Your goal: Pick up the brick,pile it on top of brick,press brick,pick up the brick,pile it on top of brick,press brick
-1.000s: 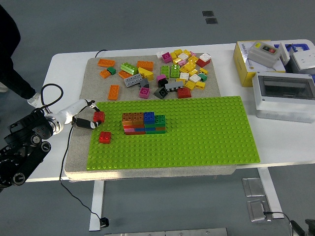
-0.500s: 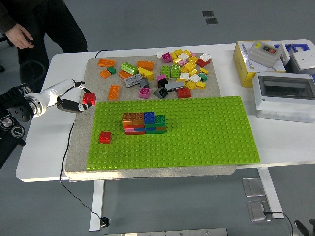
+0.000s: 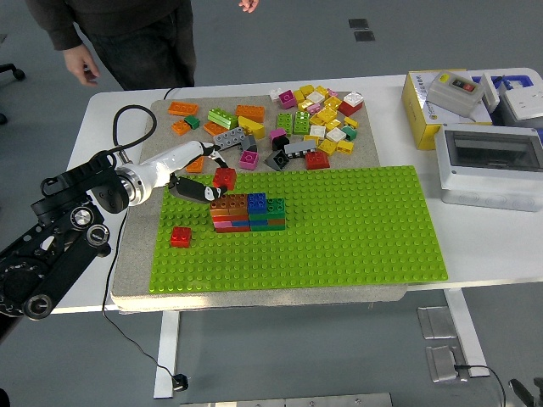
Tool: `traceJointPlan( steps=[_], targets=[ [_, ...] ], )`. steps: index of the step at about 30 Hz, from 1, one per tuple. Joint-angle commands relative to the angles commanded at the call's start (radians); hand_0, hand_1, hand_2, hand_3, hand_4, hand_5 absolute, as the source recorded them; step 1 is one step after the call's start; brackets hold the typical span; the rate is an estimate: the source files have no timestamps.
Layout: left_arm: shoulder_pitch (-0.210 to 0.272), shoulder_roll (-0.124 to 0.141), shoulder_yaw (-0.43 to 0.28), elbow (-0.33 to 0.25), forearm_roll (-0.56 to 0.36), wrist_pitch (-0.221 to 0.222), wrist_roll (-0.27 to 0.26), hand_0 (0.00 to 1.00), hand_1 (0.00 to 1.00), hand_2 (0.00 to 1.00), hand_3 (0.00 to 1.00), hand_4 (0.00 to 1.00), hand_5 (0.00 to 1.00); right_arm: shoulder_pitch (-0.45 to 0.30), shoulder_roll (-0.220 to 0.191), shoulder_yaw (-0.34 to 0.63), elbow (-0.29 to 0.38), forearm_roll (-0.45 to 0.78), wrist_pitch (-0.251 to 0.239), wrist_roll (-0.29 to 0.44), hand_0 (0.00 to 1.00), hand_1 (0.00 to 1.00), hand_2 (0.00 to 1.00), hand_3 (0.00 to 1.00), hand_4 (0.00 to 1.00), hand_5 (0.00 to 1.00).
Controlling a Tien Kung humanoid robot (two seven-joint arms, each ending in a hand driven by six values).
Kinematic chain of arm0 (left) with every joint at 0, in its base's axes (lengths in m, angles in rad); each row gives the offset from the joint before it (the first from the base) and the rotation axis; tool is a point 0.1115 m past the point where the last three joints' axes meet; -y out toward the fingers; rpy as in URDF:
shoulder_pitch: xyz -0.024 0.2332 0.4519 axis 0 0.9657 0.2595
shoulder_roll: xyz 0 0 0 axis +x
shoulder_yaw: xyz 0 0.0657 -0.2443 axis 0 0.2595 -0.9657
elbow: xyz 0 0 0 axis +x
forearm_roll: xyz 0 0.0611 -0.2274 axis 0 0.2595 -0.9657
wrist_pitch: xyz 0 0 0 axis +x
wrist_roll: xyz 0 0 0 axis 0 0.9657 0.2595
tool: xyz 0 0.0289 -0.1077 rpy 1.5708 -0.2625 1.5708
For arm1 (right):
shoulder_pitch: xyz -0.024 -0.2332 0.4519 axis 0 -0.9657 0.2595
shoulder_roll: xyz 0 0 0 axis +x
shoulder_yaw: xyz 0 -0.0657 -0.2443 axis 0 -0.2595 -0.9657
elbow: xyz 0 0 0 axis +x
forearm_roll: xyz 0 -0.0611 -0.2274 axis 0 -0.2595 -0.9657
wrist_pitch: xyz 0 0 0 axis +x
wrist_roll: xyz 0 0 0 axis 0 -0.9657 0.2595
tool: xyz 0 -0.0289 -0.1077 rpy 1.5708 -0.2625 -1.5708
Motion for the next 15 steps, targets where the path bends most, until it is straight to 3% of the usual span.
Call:
traceJointPlan(
  steps=[5, 15],
  targets=[
    [-0.019, -0.020, 0.028, 0.027, 0.022, 0.013, -0.006, 0.982, 0.992, 0.998, 0.572, 0.559, 0.219, 0.000, 0.001, -0.007, 0.000, 0.004, 0.000, 0.000, 0.729, 0.671, 0.670, 0.752, 0.602, 0.987],
    [-0.022, -0.024, 0.042, 0.026, 0.029, 0.016, -0.005, 0.981, 0.991, 0.998, 0.568, 0.566, 0.226, -0.002, 0.002, -0.011, 0.000, 0.007, -0.001, 0.001, 0.728, 0.671, 0.668, 0.752, 0.601, 0.988]
  ],
)
